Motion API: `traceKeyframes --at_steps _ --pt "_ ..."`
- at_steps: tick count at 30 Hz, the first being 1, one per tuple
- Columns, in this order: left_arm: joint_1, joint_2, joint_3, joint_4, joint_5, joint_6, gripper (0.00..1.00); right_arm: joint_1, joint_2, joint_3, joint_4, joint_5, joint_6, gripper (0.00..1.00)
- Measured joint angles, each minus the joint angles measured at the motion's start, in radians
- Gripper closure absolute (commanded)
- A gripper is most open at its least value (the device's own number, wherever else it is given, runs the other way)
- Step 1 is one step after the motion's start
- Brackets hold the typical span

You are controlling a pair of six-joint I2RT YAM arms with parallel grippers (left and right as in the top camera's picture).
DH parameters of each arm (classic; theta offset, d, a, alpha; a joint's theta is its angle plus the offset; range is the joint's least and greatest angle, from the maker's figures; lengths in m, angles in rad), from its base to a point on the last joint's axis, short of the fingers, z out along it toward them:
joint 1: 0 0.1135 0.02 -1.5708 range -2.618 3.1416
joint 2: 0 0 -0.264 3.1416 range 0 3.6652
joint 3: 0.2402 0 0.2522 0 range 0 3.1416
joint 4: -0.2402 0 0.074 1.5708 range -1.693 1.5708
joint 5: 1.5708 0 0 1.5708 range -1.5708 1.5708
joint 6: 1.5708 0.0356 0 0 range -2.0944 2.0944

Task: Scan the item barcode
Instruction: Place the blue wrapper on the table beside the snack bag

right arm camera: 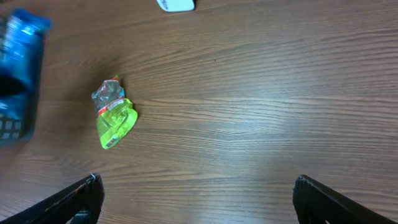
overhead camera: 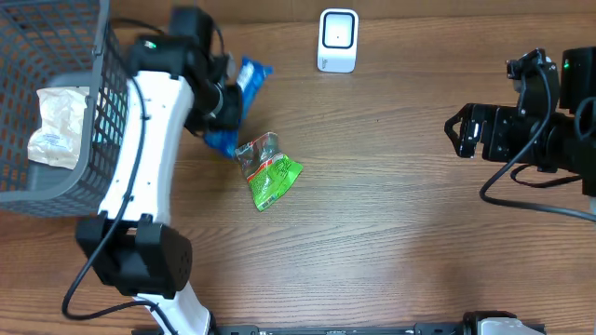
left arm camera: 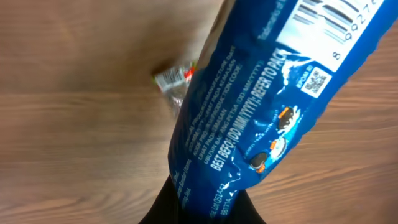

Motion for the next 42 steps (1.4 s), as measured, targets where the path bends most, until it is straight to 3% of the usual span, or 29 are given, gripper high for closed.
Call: traceKeyframes --at_steps 7,14,17,19,21,24,32,36,42 --pt "-0.003 0.0 -0.345 0.27 -0.018 -0.093 0.96 0.0 0.025 0.0 -0.004 0.003 0.0 0.02" --pt "-0.003 0.0 -0.496 0.359 -0.019 -0.165 0.96 0.0 0.052 0.0 -0.008 0.006 0.0 0.02" --pt "-0.003 0.0 -0.497 0.357 -0.021 -0.169 0.62 0.0 0.056 0.0 -0.007 0.006 0.0 0.02" --pt "-0.003 0.0 -0.497 0.355 -0.017 -0.164 0.5 0.0 0.056 0.0 -0.008 0.006 0.0 0.02" --pt "-0.003 0.0 -0.497 0.348 -0.01 -0.158 0.45 0.0 0.056 0.0 -0.007 0.005 0.0 0.02" --pt "-0.003 0.0 -0.481 0.306 0.008 -0.154 0.48 0.0 0.056 0.0 -0.007 0.005 0.001 0.02" --pt "-0.003 0.0 -0.178 0.133 0.023 -0.103 0.5 0.0 0.056 0.0 -0.008 0.006 0.001 0.02" --pt "0.008 -0.011 0.073 0.06 -0.028 -0.068 0.36 0.0 0.056 0.0 -0.006 0.006 0.0 0.01" --pt "0.157 -0.043 0.465 -0.001 -0.113 -0.019 0.26 0.0 0.056 0.0 -0.004 0.006 0.0 0.01"
